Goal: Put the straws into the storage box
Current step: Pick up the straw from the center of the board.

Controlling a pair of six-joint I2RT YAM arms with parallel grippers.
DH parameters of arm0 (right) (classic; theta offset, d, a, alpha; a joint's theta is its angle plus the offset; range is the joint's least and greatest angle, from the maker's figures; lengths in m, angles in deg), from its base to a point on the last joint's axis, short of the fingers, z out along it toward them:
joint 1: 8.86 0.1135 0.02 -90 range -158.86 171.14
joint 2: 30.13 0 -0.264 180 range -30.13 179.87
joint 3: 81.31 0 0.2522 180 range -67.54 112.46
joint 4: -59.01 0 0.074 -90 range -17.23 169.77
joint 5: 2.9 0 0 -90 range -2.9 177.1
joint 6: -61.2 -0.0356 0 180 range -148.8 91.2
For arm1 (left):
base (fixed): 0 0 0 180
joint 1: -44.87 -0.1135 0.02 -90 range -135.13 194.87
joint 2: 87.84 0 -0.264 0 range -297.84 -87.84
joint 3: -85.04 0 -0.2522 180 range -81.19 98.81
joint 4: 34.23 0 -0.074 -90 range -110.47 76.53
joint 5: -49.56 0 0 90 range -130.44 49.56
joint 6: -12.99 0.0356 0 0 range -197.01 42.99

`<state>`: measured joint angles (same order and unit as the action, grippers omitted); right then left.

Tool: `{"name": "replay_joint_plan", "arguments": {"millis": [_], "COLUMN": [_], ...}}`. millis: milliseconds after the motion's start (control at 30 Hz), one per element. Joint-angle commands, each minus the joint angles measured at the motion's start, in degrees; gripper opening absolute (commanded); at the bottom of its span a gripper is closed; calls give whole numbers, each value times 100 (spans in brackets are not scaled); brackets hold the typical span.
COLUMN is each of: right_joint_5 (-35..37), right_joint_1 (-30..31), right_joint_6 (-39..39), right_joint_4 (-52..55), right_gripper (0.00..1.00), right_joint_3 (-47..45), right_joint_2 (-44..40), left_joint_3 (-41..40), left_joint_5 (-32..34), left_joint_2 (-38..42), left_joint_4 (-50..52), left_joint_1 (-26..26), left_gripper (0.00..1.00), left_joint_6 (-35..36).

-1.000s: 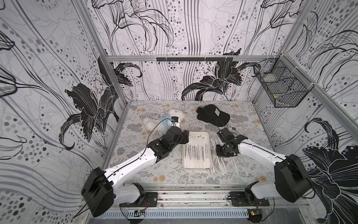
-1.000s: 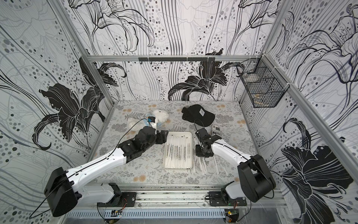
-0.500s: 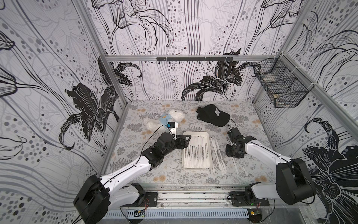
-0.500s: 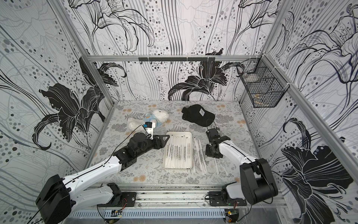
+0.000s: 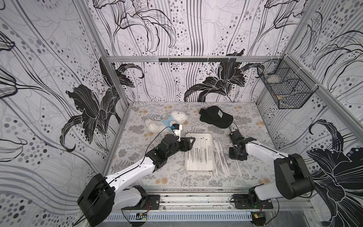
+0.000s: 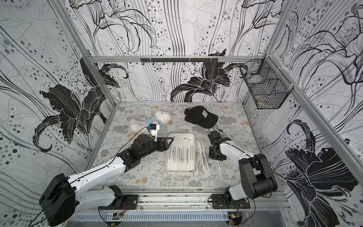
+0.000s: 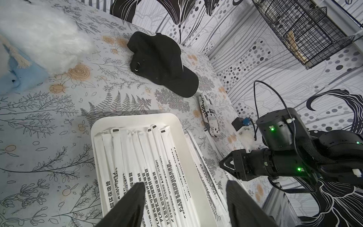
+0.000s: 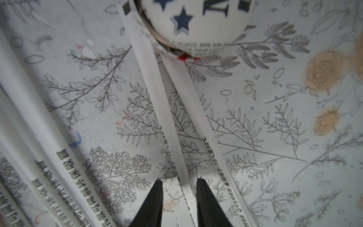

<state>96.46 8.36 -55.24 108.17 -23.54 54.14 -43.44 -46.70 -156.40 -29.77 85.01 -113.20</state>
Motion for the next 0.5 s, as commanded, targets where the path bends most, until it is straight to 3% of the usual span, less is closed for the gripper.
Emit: {"name": "replay_joint_plan", "arguments": {"millis": [0,300,467], "right_joint_5": [129,-127,-859], "right_joint_1": [-38,-27,54], "right_joint_6": [15,188,337], "right_joint_4": [-80,-60,30], "right_gripper": [31,17,12], "right_joint_3": [-20,9,147], "right_joint_2": [162,233,-209], "left_joint_3": [-7,-32,-17], "left_joint_5": [-31,169,254], "left_joint_2": [-87,-53,-80], "left_joint_4": [-245,-100,-56], "left_joint_1": [38,37,37], "left_gripper": [70,70,70], "left_joint_6": [32,163,208]}}
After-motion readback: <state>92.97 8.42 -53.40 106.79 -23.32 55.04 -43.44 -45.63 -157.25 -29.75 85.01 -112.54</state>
